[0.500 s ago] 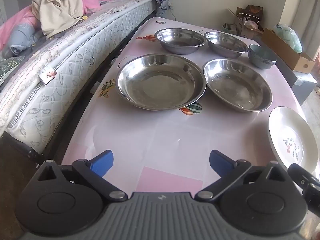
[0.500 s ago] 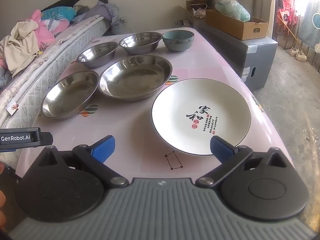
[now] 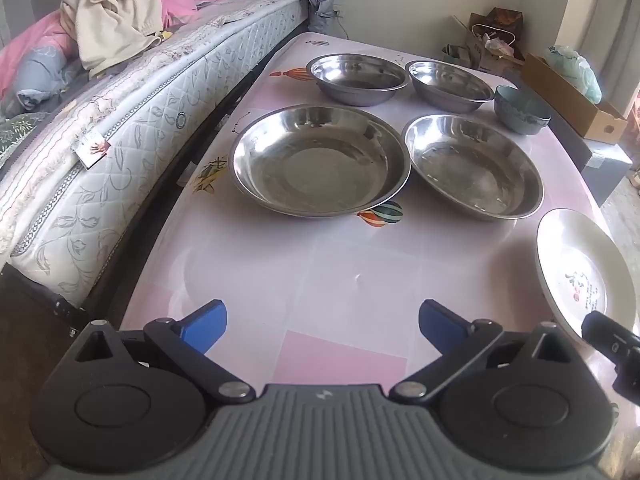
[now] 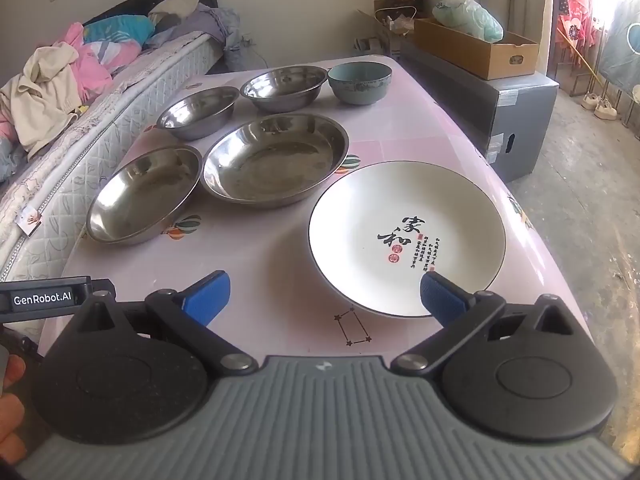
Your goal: Organize plates and bowls
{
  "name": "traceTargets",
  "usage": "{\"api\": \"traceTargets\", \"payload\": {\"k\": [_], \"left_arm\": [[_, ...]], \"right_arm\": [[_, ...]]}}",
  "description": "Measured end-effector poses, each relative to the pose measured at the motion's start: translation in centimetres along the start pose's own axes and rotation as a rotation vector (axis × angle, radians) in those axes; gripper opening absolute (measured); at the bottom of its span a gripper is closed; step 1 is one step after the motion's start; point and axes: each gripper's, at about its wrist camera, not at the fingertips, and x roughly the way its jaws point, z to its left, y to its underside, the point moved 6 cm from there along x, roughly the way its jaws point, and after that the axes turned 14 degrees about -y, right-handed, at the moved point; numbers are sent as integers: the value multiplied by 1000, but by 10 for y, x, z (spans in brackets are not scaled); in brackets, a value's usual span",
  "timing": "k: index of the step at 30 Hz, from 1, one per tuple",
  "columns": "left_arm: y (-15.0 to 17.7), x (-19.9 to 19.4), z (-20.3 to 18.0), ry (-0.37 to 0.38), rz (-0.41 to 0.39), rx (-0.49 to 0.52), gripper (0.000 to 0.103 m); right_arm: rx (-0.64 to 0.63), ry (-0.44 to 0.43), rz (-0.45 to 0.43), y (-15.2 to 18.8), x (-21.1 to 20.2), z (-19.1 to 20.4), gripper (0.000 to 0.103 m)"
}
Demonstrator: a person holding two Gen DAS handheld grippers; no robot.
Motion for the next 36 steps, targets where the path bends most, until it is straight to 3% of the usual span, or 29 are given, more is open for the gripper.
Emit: {"api": "traceTargets", "payload": {"k": [36], "left_arm": [[12, -22, -37, 139, -13, 128, 103]], "right_arm": [[39, 45, 3, 4, -28, -20, 102]]}}
